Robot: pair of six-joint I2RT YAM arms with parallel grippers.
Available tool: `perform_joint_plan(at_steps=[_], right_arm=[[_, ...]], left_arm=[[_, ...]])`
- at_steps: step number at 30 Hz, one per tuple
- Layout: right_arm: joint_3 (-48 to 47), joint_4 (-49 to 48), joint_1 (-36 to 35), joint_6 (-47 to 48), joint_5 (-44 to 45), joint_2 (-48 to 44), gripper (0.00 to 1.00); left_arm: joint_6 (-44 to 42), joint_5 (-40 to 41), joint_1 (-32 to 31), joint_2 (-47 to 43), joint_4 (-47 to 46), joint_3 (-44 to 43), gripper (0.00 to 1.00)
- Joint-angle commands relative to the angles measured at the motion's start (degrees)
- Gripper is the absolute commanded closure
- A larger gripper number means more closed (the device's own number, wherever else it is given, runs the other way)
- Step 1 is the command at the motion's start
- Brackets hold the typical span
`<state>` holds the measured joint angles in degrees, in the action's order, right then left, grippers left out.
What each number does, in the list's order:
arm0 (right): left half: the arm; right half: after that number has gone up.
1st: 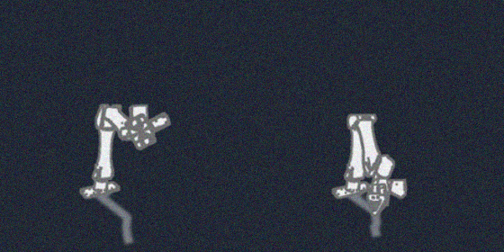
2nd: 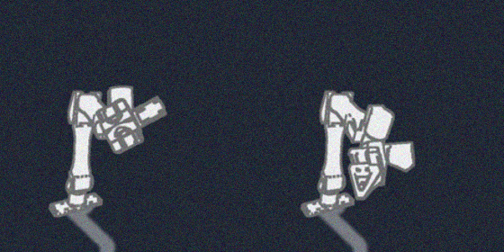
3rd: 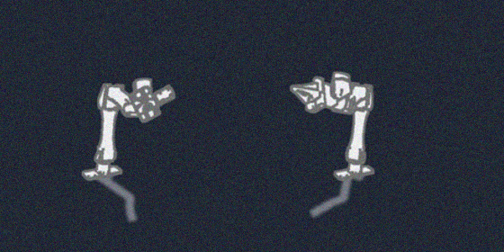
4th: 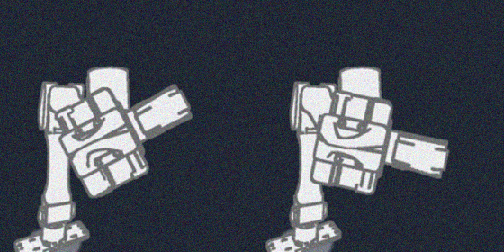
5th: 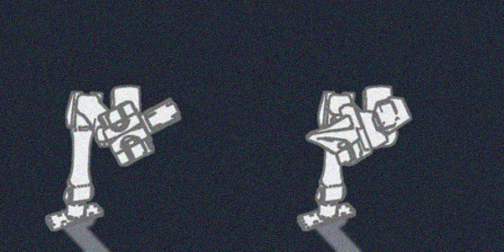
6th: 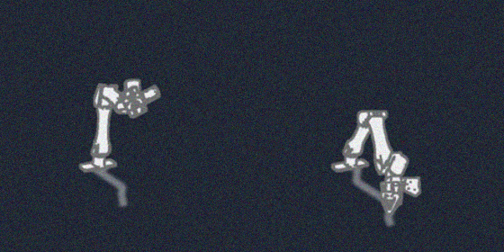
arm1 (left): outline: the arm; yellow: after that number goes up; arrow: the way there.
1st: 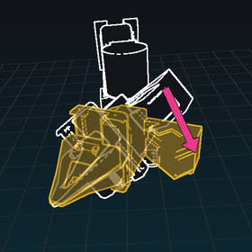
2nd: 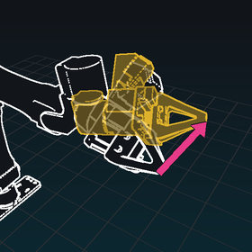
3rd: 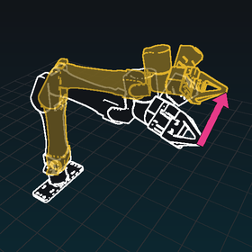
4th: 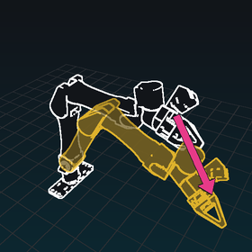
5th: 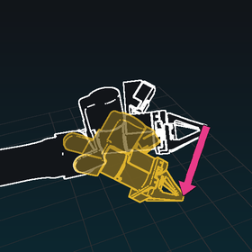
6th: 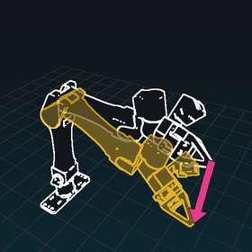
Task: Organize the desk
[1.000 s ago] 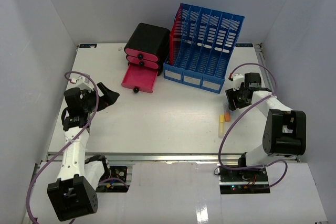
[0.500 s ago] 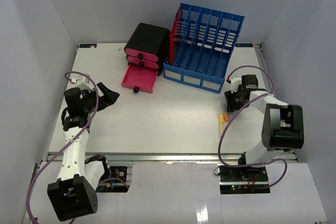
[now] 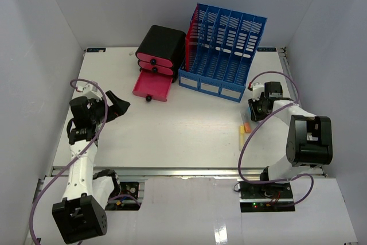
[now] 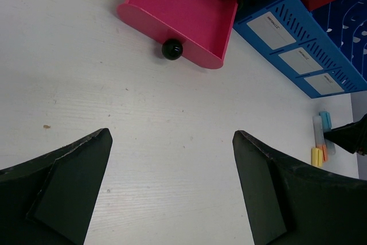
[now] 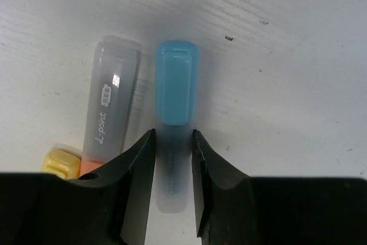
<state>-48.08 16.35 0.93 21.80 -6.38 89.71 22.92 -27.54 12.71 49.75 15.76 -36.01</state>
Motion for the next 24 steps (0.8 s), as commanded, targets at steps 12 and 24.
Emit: perform_joint_plan(at_steps=[12,24], right_arm=[[-12.4,7.2,-27.3,12.1,-5.8,-12.6,0.92],[-58.7,6.0,-49.1,13.6,-1.6,26.8,0.92]], left_arm=[[2.0,7.3,0.4,-1.2,2.2,0.7,0.02],[4.3,17.6,0.4,0.3,6.3,-0.2,0.02]])
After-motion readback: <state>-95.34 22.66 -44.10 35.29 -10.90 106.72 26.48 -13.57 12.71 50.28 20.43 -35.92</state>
